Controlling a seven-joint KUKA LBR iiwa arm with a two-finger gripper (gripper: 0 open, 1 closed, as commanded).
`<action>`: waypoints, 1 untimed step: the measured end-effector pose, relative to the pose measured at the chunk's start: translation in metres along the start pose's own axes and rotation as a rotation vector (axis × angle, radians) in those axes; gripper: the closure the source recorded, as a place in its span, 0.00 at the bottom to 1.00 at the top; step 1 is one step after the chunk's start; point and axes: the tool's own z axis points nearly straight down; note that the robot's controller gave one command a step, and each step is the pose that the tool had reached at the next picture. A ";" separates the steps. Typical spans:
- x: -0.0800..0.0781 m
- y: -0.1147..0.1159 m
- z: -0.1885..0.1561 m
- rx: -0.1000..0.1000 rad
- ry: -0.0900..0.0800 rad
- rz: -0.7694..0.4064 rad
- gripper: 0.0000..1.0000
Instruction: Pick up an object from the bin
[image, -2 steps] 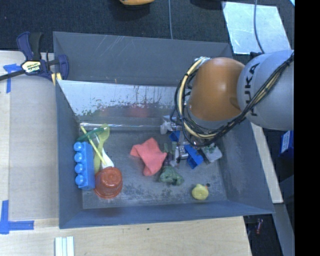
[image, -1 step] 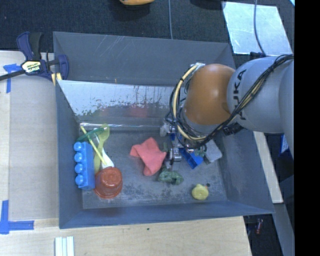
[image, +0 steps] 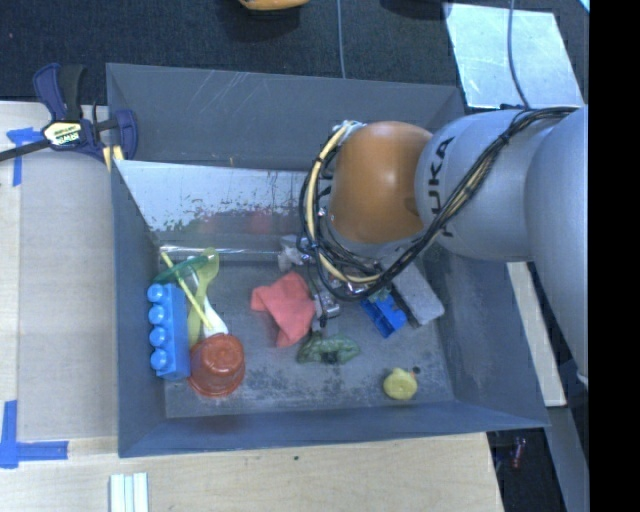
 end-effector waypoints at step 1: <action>-0.006 0.008 0.013 0.001 0.005 -0.019 1.00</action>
Offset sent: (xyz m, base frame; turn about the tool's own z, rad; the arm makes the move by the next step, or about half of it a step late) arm 0.0000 0.0000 0.0000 0.0000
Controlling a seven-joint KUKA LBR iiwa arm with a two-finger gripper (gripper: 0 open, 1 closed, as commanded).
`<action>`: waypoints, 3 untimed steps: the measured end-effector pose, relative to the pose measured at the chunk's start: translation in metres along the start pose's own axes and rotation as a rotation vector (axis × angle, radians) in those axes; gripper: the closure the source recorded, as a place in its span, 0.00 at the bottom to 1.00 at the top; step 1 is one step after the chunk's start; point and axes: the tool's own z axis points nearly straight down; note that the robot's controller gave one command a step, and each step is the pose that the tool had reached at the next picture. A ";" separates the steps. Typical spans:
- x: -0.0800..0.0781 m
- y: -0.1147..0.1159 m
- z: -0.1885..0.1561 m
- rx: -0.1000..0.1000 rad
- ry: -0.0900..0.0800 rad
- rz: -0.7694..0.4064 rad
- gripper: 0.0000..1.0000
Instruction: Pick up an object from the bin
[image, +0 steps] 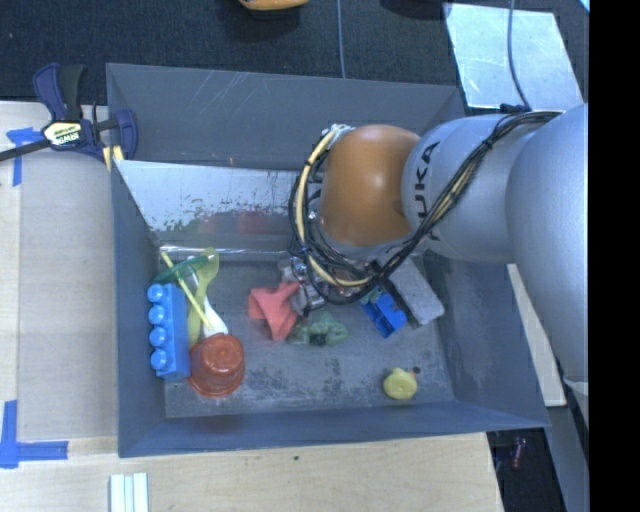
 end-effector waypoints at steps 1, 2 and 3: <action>0.000 0.000 0.000 0.000 0.000 0.001 1.00; 0.001 0.006 -0.068 -0.001 0.002 -0.008 1.00; 0.010 0.008 -0.143 -0.001 0.003 -0.071 1.00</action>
Offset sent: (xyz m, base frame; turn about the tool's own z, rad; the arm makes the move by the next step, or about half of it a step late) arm -0.0055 0.0123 0.1395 -0.0174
